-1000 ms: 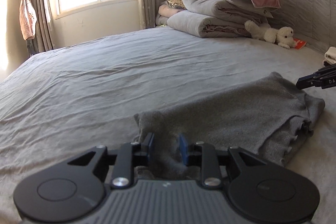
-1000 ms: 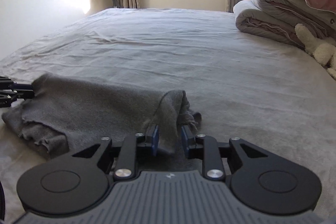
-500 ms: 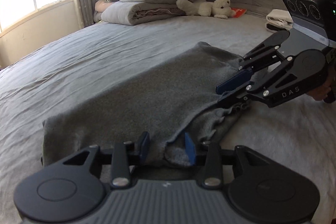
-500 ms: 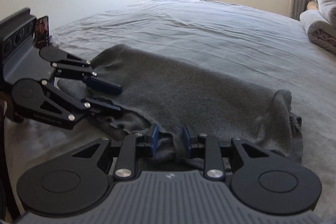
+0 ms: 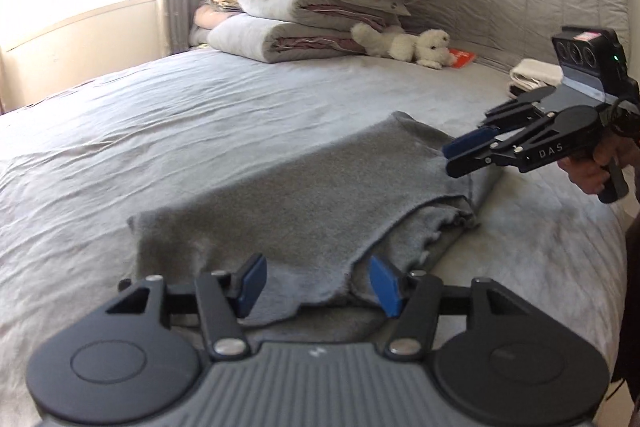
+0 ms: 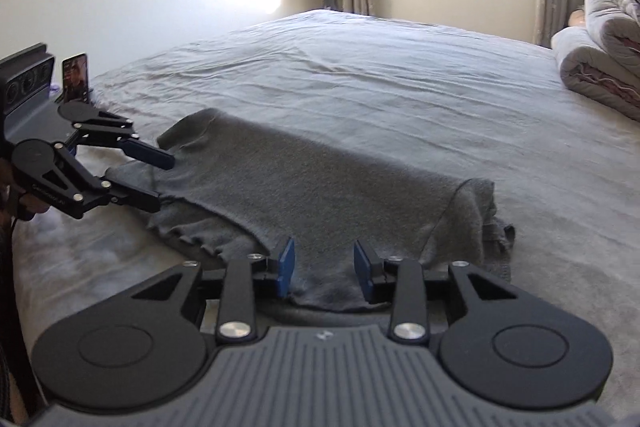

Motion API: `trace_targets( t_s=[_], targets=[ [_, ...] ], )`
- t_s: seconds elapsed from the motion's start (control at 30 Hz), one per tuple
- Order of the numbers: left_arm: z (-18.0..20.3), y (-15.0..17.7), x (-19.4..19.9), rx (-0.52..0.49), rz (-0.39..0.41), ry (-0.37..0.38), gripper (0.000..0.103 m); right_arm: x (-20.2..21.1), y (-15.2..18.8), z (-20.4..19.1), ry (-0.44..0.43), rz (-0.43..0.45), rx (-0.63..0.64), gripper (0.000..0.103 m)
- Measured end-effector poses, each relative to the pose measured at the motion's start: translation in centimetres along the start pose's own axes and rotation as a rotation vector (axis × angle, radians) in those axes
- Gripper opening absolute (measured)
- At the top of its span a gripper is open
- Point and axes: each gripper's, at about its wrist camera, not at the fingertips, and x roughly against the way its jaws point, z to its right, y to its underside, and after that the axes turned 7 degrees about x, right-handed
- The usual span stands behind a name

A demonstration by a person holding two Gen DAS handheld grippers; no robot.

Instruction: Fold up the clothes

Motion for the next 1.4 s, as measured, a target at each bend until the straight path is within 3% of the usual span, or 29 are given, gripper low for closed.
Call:
trace_targets(
  t_s=[0.13,0.33,0.47,0.53,0.63,0.83,0.9,1.1,1.27,1.4],
  targets=[
    [-1.6,-0.4,0.1,0.087,0.031,-0.097,0.061,-0.5,-0.1,0.7,0.076,-0.008,-0.013,0.039],
    [-2.8,-1.2,-1.3,0.130,0.056,-0.136,0.061,-1.2,-0.2,1.9,0.171,0.010,-0.061,0.040],
    [-3.8,-0.8,-3.1,0.167,-0.020,-0.186,0.061,-1.9,0.2,3.3,0.209,0.007,-0.121,0.040],
    [-3.6,-0.5,-3.2,0.141,-0.025,-0.186,0.061,-2.7,1.0,4.0,0.212,-0.043,-0.141,0.040],
    [-3.7,-0.6,-2.4,0.159,-0.028,-0.178,0.061,-2.4,1.4,4.2,0.196,-0.038,-0.134,0.040],
    [-3.9,-1.1,-0.8,0.192,0.093,-0.152,0.062,-1.0,0.3,3.4,0.207,0.031,-0.123,0.042],
    [-3.9,-1.1,-1.5,0.197,0.074,-0.164,0.062,-1.5,0.0,3.5,0.212,0.039,-0.139,0.042],
    [-3.5,-0.6,-2.9,0.130,-0.030,-0.216,0.062,-3.5,0.8,4.9,0.258,-0.070,-0.187,0.046],
    [-4.2,-1.3,-0.9,0.228,-0.013,-0.246,0.068,-2.1,0.3,5.0,0.257,-0.025,-0.247,0.048],
    [-6.5,-1.2,0.5,0.408,-0.024,-0.285,0.071,-1.8,-0.6,3.7,0.251,-0.002,-0.202,0.049]
  ],
)
